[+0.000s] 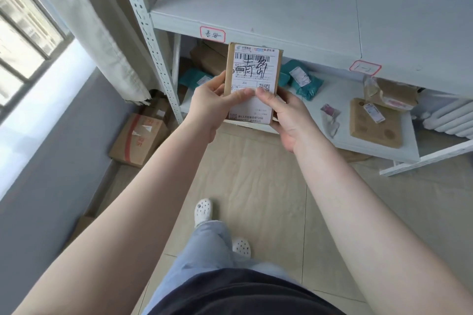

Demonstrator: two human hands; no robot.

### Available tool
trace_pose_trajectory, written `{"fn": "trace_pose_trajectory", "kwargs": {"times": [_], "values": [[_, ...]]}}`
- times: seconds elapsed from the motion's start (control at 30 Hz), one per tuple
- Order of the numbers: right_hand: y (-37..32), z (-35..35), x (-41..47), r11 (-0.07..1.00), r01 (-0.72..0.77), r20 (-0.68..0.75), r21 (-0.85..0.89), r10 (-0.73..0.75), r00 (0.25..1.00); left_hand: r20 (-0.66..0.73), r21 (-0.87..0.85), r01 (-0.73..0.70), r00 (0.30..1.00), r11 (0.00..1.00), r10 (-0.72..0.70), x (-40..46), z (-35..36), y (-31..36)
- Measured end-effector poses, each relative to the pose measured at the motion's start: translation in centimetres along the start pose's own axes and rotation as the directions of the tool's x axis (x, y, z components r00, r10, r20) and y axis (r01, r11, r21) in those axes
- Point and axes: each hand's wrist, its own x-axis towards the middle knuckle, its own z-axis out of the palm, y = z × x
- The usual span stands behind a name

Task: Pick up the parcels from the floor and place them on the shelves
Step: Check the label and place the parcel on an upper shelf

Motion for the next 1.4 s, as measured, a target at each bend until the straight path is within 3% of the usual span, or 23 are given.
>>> {"fn": "trace_pose_trajectory", "kwargs": {"times": [0.43,0.77,1.13,1.4], "values": [[-6.8,5.8,13.9,0.997,0.017,-0.126,0.076,-0.007,0.992,0.092,0.064,-0.037,0.995,0.997,0.032,17.7,-4.9,5.5],[-10.1,4.8,19.3,0.994,0.061,-0.206,0.093,-0.041,0.978,0.189,0.075,-0.057,0.981,0.996,0.042,24.5,-3.4,8.9],[-13.6,4.7,21.7,0.984,0.158,-0.189,0.079,-0.141,0.972,0.137,0.133,-0.116,0.986,0.984,0.097,26.7,-3.2,13.3],[-17.1,4.9,18.1,0.952,0.306,-0.172,0.012,-0.3,0.938,0.26,0.228,-0.247,0.948,0.942,0.185,24.4,-4.1,18.4]]}}
